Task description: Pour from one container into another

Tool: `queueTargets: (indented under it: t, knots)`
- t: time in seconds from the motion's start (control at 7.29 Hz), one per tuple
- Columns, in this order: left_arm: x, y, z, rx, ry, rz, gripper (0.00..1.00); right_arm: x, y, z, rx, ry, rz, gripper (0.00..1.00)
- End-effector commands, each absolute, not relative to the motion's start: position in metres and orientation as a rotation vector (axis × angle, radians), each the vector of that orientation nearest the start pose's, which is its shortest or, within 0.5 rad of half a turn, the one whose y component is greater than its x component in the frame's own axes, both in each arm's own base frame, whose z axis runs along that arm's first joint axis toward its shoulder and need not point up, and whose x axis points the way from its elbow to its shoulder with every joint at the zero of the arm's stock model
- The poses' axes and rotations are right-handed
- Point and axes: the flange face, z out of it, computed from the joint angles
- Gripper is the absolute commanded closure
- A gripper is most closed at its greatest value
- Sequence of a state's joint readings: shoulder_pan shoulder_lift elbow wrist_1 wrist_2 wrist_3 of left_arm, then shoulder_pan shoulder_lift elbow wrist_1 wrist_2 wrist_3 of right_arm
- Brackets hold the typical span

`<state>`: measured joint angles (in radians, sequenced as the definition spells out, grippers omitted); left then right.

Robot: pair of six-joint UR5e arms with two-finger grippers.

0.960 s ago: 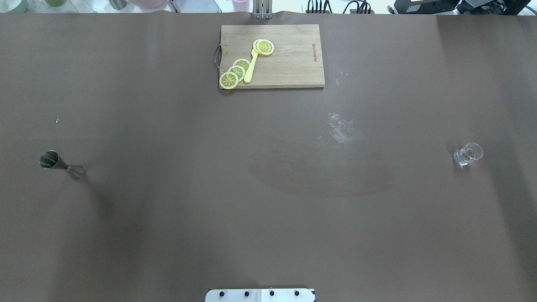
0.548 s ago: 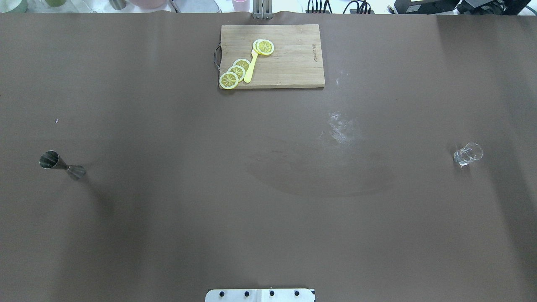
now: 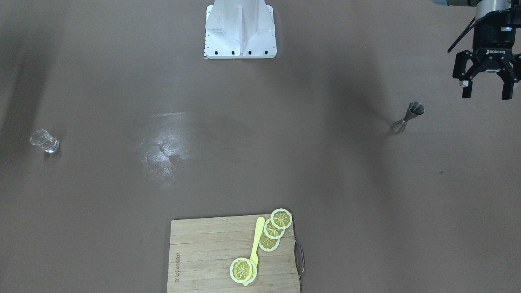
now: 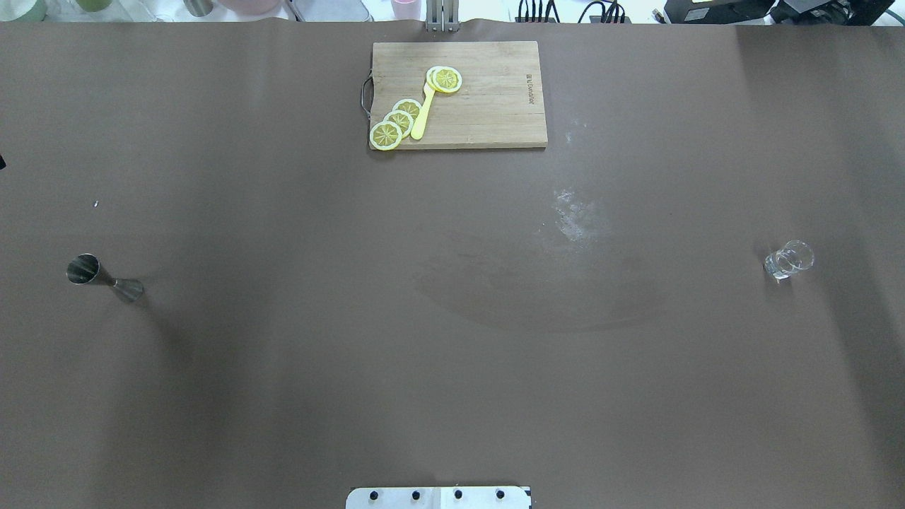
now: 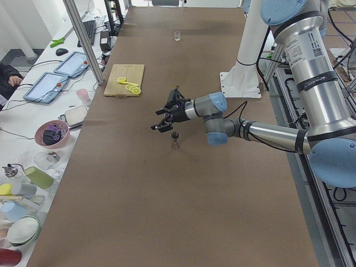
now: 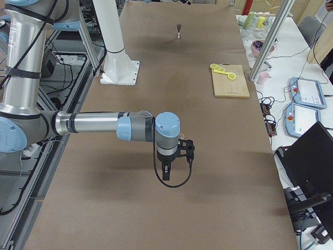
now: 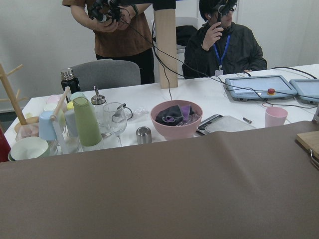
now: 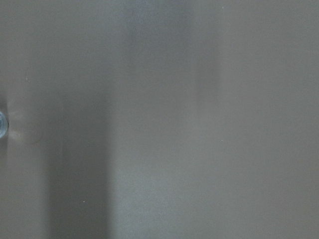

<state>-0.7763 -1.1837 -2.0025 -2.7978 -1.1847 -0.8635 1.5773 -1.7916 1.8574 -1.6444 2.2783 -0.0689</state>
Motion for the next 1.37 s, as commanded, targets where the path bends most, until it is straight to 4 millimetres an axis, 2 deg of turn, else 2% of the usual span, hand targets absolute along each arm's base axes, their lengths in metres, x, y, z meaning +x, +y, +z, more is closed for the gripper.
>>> queueTargets:
  t: [0.0,0.41,0.55,0.82,0.96,1.1,1.23]
  knots:
    - [0.146,-0.358,0.489,1.154,0.715,-0.335,0.04,0.07,-0.401,0.624,0.066,-0.713,-0.163,0.0]
    - [0.178,-0.343,0.51,1.225,0.715,-0.359,0.04,0.061,-0.429,0.6,0.127,-0.781,-0.223,0.0]
    - [0.191,-0.343,0.51,1.236,0.717,-0.363,0.04,0.05,-0.44,0.592,0.144,-0.808,-0.265,0.0]
    - [0.219,-0.335,0.529,1.233,0.711,-0.412,0.04,0.029,-0.451,0.589,0.134,-0.846,-0.306,0.0]
    - [0.232,-0.333,0.536,1.239,0.702,-0.419,0.04,0.016,-0.471,0.595,0.113,-0.887,-0.316,0.0]
    - [0.245,-0.331,0.54,1.244,0.704,-0.433,0.04,0.011,-0.481,0.624,0.052,-0.962,-0.282,0.0]
    - [0.255,-0.326,0.542,1.259,0.694,-0.438,0.04,0.004,-0.482,0.648,0.002,-1.078,-0.242,0.0]
